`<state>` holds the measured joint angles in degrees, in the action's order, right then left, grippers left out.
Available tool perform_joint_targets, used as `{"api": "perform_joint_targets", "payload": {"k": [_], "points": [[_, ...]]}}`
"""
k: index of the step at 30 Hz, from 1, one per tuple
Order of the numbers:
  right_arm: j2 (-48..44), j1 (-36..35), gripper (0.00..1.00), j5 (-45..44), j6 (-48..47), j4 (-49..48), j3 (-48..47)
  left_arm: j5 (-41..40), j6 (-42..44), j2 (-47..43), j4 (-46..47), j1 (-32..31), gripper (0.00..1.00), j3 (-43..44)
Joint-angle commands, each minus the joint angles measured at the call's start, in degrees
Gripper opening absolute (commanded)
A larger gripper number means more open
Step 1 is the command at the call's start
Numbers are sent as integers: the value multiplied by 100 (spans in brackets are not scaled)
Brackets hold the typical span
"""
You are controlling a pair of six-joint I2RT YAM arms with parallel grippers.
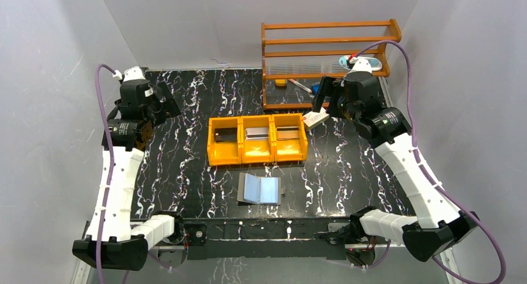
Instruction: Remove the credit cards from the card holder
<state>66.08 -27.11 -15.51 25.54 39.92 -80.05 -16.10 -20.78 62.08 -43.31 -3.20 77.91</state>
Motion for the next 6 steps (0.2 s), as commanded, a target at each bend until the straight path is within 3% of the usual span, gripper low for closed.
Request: {"api": "perform_joint_targets", "payload": {"k": [1, 6], "points": [[-226, 15, 98, -177, 193, -191, 63, -144, 270, -161, 143, -142, 98, -39], [-283, 14, 99, -222, 293, -285, 226, -240, 217, -315, 327, -154, 98, -206]]}}
